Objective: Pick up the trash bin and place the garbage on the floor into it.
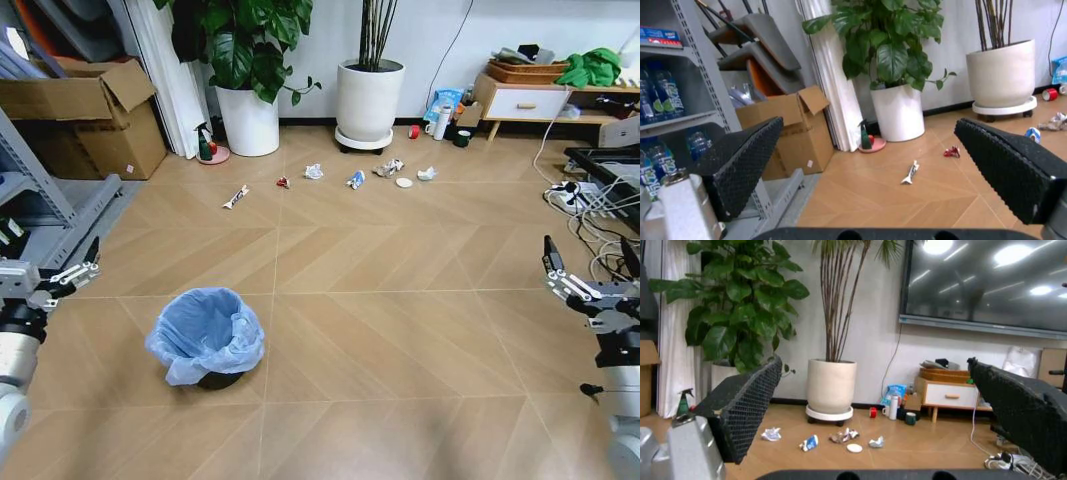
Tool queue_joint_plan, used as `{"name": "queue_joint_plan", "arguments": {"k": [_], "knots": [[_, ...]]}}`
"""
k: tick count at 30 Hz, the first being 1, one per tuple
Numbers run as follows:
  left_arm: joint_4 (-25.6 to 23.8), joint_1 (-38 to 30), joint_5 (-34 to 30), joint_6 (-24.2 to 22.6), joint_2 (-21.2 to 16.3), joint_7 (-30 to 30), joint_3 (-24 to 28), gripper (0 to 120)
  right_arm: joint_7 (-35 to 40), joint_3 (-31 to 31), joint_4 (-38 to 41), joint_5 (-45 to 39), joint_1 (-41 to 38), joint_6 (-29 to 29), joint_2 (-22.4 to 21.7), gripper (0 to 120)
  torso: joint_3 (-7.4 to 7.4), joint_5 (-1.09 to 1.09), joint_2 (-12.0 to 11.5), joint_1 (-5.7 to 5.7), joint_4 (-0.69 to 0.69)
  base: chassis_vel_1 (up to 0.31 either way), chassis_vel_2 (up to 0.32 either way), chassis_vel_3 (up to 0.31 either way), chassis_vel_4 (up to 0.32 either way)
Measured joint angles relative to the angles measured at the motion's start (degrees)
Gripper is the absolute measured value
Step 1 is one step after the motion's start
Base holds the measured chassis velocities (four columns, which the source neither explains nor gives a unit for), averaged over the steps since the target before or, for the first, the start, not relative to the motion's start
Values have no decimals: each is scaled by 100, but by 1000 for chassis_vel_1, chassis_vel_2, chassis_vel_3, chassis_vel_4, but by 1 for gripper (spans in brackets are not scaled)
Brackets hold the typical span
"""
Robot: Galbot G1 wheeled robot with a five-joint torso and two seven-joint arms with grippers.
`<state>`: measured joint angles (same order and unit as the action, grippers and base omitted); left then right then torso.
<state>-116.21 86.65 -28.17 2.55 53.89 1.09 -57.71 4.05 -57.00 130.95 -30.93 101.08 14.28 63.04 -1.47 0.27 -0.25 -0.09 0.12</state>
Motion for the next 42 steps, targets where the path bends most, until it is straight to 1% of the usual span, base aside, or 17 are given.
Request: {"name": "queue_joint_plan", "arguments": {"k": [1, 4, 6, 9, 11, 14, 15, 18, 19, 20, 21, 22, 24, 25, 27, 32, 42], "knots": [[0, -2, -7, 11, 12, -5, 17, 100, -6, 26, -14, -1, -11, 15, 14, 100, 0, -3, 0, 0, 0, 0, 0, 0, 0], [-6, -3, -35, 20, 51, -32, 55, 100, -22, 72, -32, -5, -49, 42, 43, 100, 0, -1, 0, 0, 0, 0, 0, 0, 0], [-17, -6, 5, -91, 183, -93, 168, 100, -104, 243, -108, 6, -203, 20, 187, 100, 0, -2, 0, 0, 0, 0, 0, 0, 0], [66, -43, 41, -112, 396, -110, 329, 100, -166, 555, -343, 130, -467, 125, 449, 100, 0, 0, -1, 0, 0, 0, 0, 0, 0], [76, -46, 28, -113, 438, -110, 363, 100, -171, 629, -388, 146, -511, 136, 495, 100, 0, -1, -1, 0, 0, 0, 0, 0, 0], [123, -32, -89, -199, 543, -69, 483, 100, -155, 963, -652, 140, -764, 229, 588, 100, 0, 0, -1, 0, 0, 0, 0, 0, 0], [123, -32, -89, -199, 543, -69, 483, 100, -155, 963, -652, 140, -764, 229, 588, 100, 0, 0, -1, 0, 0, 0, 0, 0, 0], [228, -42, -211, -258, 561, 28, 587, 100, 5, 1525, -1164, 78, -1231, 514, 595, 100, 0, -1, -1, 0, 0, 0, 0, 0, 0], [228, -42, -211, -258, 561, 28, 587, 100, 5, 1525, -1164, 78, -1231, 514, 595, 100, 0, -1, -1, 0, 0, 0, 0, 0, 0], [263, -52, -227, -282, 566, 43, 616, 100, 85, 1705, -1329, 88, -1364, 557, 601, 100, -1, -1, -1, 0, -1, 0, 0, 0, 0], [263, -52, -227, -282, 566, 43, 616, 100, 85, 1705, -1329, 88, -1364, 557, 601, 100, -1, -1, -1, 0, -1, 0, 0, 0, 0], [303, -61, -233, -296, 582, 86, 651, 100, 232, 1964, -1523, 141, -1537, 560, 630, 100, -1, -1, -1, -1, -1, 0, 0, 0, 0], [358, -88, -239, -298, 631, 156, 703, 100, 391, 2258, -1722, 254, -1710, 467, 703, 100, -1, -1, -1, 0, -1, 0, 0, 0, 0], [358, -88, -239, -298, 631, 156, 703, 100, 391, 2258, -1722, 254, -1710, 467, 703, 100, -1, -1, -1, 0, -1, 0, 0, 0, 0], [390, -124, -230, -307, 683, 183, 747, 100, 459, 2466, -1826, 292, -1785, 344, 753, 100, -1, 0, -1, 0, 0, 0, 0, 0, 0], [528, -193, -141, -285, 746, 191, 825, 100, 374, 2600, -1985, 384, -1793, 207, 707, 100, -1, 0, -1, 0, 0, 0, 0, 0, 0], [641, -312, -92, -381, 756, 169, 1036, 100, 422, 2499, -2038, 437, -1712, 19, 709, 100, 0, -1, -1, 0, 0, 0, 0, 0, 0]]}}
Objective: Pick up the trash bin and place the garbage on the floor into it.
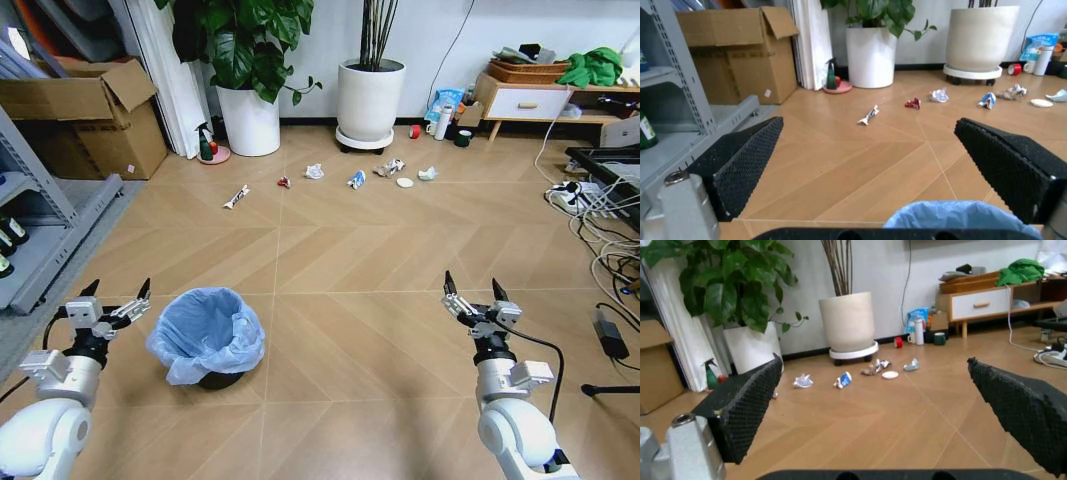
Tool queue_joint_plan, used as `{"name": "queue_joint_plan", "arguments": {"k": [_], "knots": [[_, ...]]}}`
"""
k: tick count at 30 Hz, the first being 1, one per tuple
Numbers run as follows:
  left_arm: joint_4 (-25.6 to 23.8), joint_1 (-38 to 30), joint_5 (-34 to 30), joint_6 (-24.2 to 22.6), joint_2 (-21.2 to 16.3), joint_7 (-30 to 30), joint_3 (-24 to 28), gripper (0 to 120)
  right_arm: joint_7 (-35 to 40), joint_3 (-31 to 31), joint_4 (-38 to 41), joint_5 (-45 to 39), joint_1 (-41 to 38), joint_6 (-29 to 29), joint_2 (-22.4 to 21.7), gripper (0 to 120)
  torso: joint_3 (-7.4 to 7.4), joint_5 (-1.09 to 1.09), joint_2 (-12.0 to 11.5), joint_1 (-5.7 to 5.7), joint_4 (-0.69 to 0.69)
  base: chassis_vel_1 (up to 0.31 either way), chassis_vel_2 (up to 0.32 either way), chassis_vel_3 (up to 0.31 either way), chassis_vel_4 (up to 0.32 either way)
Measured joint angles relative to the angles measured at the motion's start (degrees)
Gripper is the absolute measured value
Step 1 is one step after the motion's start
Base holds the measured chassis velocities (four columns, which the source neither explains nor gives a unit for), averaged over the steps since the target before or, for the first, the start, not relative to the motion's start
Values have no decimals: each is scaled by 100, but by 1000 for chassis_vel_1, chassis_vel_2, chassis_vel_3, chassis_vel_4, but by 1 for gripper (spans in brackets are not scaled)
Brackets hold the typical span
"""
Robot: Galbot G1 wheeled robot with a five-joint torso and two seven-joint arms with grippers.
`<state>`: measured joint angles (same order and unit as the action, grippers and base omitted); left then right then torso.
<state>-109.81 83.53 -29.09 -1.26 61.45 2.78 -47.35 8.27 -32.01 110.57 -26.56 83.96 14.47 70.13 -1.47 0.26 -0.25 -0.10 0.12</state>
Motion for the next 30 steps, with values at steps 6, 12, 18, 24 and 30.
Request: {"name": "queue_joint_plan", "arguments": {"k": [6, 12, 18, 24, 30], "knots": [[2, -1, 0, -21, -24, -4, 8, 100, -43, -37, 4, 12, 45, 32, 6, 100, 0, 0, 0, 0, 0, 0, 0, 0, 0], [-36, 14, 3, -47, -39, -4, -12, 100, -75, -63, 67, 20, 101, 40, 34, 100, 0, 0, 0, 0, 0, 0, 0, 0, 0], [-97, 51, 149, -254, -69, -117, 2, 100, -96, -140, 140, 55, 214, 33, 14, 100, 0, -1, 0, 0, -1, 0, 0, 0, 0], [-95, -55, -328, -1034, -433, -620, 455, 100, -64, -185, 180, -202, 279, -170, -257, 100, 0, 0, 0, 0, 0, 0, 0, 0, 0], [-44, -117, -865, -1765, -773, -1141, 695, 100, -16, -142, 198, -250, 345, -256, -453, 100, 0, -1, 0, 0, 0, 0, 0, 0, 0]]}}
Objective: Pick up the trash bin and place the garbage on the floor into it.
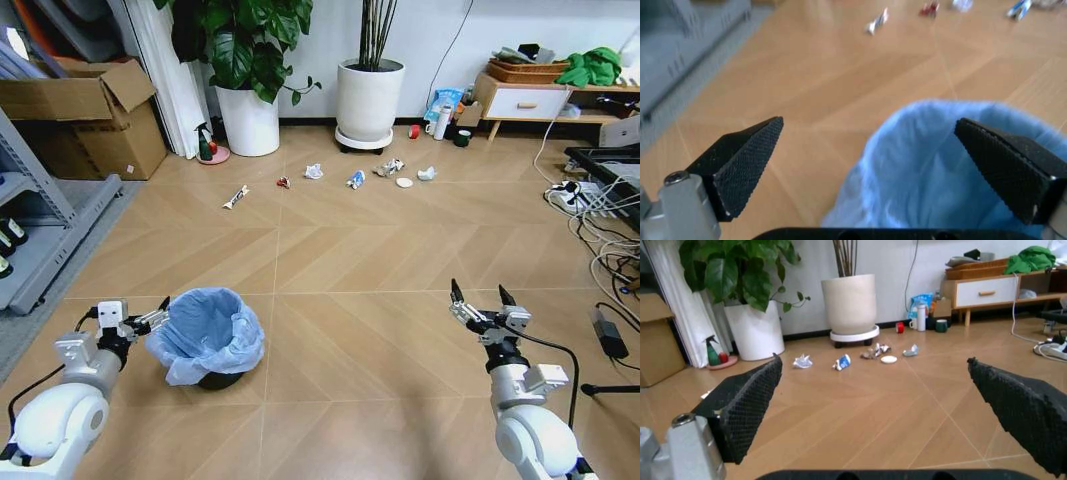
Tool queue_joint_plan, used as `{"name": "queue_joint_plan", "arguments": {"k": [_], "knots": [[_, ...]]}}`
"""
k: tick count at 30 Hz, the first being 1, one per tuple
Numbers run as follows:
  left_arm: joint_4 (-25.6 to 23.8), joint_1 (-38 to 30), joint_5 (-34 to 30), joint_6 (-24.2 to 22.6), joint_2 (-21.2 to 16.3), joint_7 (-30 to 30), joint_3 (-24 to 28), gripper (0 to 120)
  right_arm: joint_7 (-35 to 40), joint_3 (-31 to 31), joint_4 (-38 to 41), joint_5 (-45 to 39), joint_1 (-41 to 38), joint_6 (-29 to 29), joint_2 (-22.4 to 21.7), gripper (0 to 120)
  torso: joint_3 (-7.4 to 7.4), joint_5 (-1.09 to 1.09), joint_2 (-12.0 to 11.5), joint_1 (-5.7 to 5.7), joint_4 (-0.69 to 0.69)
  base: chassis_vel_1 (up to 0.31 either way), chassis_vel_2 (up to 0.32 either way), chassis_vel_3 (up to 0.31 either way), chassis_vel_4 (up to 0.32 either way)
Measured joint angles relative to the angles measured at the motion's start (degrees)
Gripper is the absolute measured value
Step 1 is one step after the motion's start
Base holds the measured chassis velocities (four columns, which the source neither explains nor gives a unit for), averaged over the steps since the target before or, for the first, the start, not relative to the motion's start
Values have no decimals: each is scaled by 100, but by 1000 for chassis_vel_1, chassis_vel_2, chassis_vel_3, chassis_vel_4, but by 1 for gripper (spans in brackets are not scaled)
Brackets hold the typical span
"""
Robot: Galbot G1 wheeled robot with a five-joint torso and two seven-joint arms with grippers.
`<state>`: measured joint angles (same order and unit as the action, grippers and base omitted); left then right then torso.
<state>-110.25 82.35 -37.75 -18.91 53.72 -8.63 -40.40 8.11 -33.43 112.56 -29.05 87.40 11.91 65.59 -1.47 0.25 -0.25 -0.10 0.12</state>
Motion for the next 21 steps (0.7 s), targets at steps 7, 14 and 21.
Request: {"name": "queue_joint_plan", "arguments": {"k": [7, 14, 21], "knots": [[401, -215, -793, -702, -122, -114, 217, 100, 1, -86, 128, 85, 291, -13, 149, 100, 0, 3, 0, 0, 0, 0, 0, 0, 0], [771, -727, -1029, -1128, -292, -174, 717, 94, -14, -170, 189, 121, 427, 7, 246, 100, 0, 1, 0, 0, 0, 0, 0, 0, 0], [1063, -1027, -1045, -1294, -363, -232, 974, 72, -19, -210, 260, 122, 474, 13, 297, 100, 0, 2, 0, 0, 0, 0, 0, 0, 0]]}}
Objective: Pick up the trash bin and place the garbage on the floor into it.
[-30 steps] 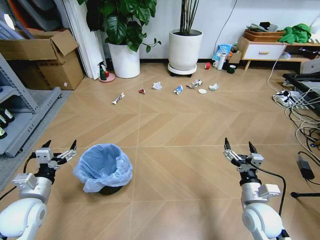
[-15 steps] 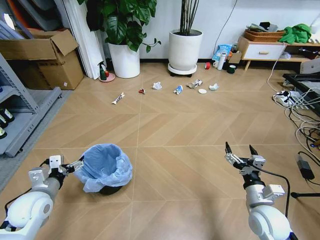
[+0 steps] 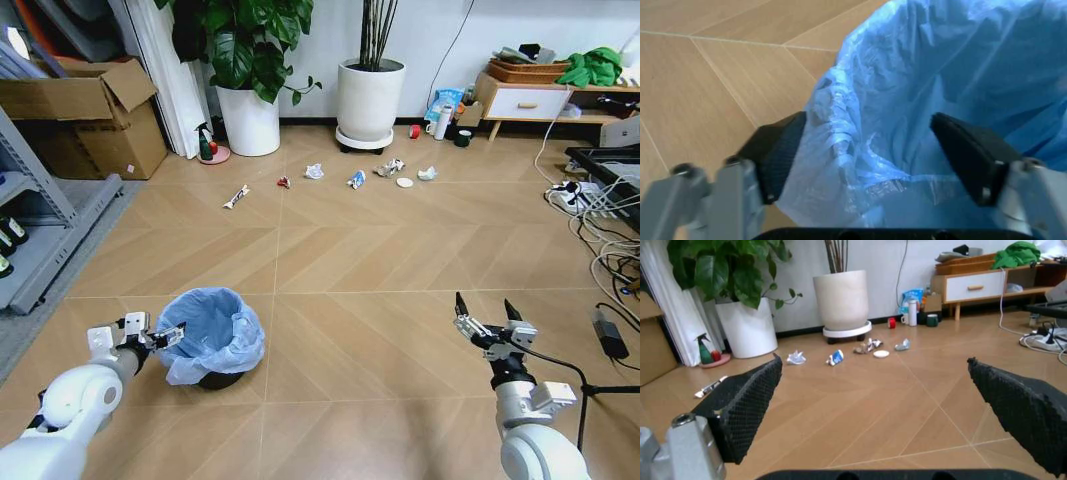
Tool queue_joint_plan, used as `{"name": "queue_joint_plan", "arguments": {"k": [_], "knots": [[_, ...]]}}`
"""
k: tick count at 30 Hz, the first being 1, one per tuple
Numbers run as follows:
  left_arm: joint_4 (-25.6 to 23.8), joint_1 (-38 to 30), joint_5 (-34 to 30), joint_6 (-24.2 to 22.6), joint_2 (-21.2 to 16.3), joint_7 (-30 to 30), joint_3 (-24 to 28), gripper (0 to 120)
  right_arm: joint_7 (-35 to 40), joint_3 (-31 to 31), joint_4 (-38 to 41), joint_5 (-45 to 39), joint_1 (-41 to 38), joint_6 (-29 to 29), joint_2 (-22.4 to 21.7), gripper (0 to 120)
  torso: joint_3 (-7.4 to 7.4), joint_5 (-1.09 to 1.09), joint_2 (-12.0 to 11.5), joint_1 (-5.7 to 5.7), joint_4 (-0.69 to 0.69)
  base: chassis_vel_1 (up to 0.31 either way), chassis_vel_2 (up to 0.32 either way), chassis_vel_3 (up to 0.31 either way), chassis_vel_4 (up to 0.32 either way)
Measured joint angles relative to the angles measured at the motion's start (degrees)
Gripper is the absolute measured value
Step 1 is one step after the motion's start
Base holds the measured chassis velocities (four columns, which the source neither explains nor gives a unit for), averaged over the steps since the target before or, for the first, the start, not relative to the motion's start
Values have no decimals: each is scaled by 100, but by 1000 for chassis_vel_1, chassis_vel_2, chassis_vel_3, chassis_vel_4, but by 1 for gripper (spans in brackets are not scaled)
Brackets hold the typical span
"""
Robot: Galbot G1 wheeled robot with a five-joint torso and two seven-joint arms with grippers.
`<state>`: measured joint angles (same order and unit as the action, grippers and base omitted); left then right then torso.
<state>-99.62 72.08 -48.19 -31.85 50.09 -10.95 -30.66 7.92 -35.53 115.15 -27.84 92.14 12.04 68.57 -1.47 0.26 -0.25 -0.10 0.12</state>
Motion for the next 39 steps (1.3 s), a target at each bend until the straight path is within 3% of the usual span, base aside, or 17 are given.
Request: {"name": "queue_joint_plan", "arguments": {"k": [6, 9, 19, 30, 39], "knots": [[190, -136, 0, -10, -6, 49, 101, 53, -3, -9, 17, 0, 23, 6, 31, 100, 0, 0, 0, 0, 0, 0, 0, 0, 0], [291, -224, -8, -30, -10, 126, 165, 38, -5, -22, 43, -3, 40, 7, 34, 100, 0, 0, 0, 0, 0, 0, 0, 0, 0], [231, -227, -127, -50, -14, 172, 133, 3, -48, -84, 52, 57, 107, 97, 18, 100, 0, 0, 0, 0, 0, 0, 0, 0, 0], [6, -32, -259, -42, 68, 56, -164, 0, -123, -119, -16, 217, 143, 226, 9, 100, 0, 1, 0, 0, 0, 0, 0, 0, 0], [-1261, 565, -118, 473, 573, 187, -1543, 0, -416, -208, -184, 189, 161, 359, 76, 100, 1, -1, 0, 0, 0, 0, 0, 0, 0]]}}
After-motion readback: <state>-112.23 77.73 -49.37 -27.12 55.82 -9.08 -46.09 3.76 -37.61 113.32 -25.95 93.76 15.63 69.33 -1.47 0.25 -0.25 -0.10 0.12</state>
